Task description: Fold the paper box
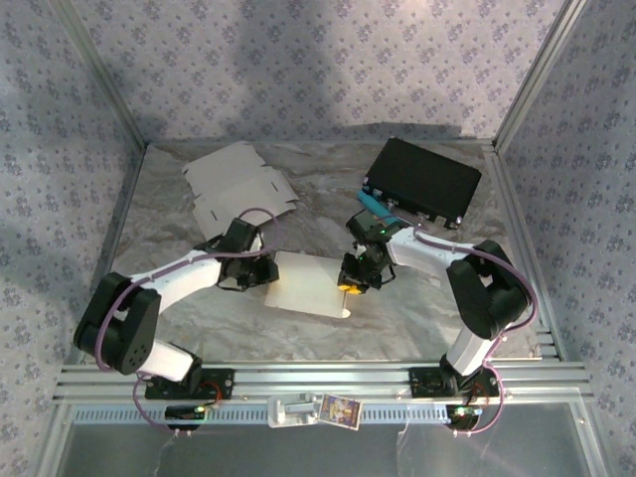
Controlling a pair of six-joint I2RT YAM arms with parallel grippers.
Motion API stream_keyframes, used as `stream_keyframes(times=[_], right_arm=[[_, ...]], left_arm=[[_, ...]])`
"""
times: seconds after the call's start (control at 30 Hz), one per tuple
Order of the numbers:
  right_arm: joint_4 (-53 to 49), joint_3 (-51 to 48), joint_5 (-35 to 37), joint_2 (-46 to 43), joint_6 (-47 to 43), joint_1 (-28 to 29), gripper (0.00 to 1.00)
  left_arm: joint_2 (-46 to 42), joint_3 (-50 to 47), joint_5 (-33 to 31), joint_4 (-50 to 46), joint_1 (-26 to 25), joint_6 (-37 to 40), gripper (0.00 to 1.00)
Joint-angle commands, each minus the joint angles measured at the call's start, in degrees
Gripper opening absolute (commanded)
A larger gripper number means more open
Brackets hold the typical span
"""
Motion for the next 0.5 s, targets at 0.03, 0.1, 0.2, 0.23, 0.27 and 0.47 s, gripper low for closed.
stream_keyframes(times=[0.03, 0.1, 0.2, 0.23, 0.27, 0.47], right_arm=[[1.5, -2.7, 1.3, -3.4, -4.8, -2.9, 0.3], [2.7, -4.3, 0.1, -5.5, -6.0, -4.9, 0.37], [6.6, -7.8, -3.3, -7.4, -7.7, -8.4, 0.45], [8.7, -9.2, -5.2, -7.7, -8.2, -9.3, 0.48], [10.8, -10.5, -6.7, -7.9, -8.6, -10.1, 0.52], [19.9, -13.4, -12.8, -5.9, -10.5, -11.4, 0.63]], left_arm=[[-2.2, -3.3, 2.1, 1.9, 0.9, -1.4, 0.16], [-2.8, -4.5, 3.0, 3.4, 1.4, -2.0, 0.16], [-3.6, -6.4, 4.4, 5.9, 1.8, -2.8, 0.15], [-3.8, -6.9, 4.7, 6.6, 1.9, -3.1, 0.15], [-3.8, -7.4, 5.0, 7.4, 2.0, -3.5, 0.14], [-3.9, -10.6, 5.7, 10.7, 3.0, -5.5, 0.11]])
